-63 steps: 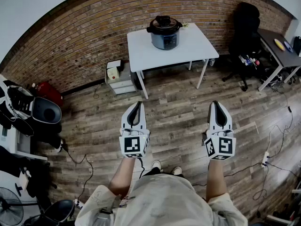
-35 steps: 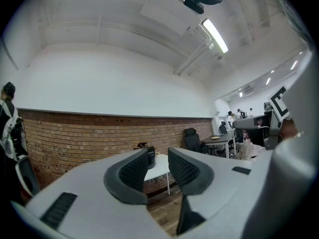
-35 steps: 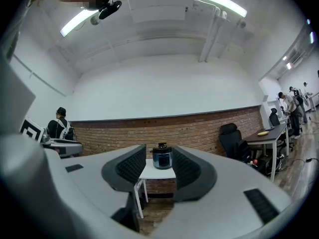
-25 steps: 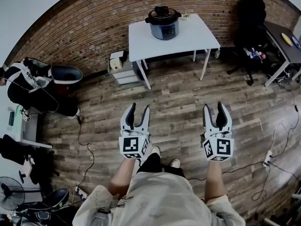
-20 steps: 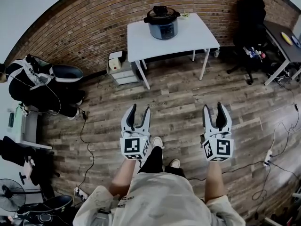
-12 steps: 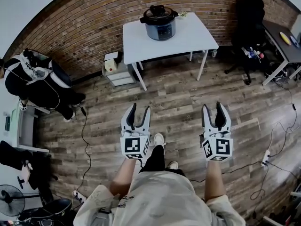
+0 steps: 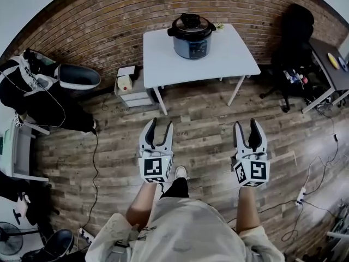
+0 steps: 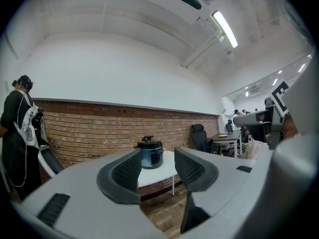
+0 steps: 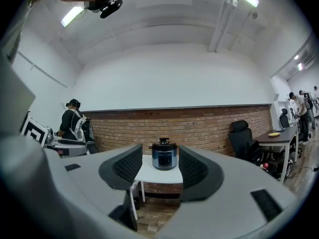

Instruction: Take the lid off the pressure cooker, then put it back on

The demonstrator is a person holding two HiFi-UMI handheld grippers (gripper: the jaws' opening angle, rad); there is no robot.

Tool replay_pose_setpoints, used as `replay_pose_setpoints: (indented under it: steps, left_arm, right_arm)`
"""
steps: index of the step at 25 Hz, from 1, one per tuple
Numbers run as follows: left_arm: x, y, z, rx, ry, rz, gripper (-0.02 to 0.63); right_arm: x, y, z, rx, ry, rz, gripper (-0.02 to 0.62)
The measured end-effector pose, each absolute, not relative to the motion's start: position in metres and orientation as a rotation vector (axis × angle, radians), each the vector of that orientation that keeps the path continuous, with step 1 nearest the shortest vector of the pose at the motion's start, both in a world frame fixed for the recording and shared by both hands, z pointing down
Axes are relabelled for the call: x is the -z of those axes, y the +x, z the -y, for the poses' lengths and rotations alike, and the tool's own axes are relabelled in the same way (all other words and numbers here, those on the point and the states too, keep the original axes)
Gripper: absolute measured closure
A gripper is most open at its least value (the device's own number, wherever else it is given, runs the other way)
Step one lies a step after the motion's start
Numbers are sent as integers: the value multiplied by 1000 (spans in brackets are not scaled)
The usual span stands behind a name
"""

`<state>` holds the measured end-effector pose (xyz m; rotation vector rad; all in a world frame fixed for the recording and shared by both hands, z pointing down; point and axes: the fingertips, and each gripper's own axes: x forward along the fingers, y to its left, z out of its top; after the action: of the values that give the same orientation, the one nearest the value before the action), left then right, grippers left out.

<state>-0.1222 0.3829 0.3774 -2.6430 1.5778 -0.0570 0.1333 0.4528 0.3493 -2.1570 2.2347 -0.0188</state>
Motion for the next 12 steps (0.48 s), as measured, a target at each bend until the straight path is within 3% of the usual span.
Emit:
replay_pose_setpoints:
  steps: [12]
  left_arm:
    - [-388, -153, -267, 66, -2642, -1621, 383]
  right_arm:
    - [-355, 103, -328, 54, -2153, -2290, 371]
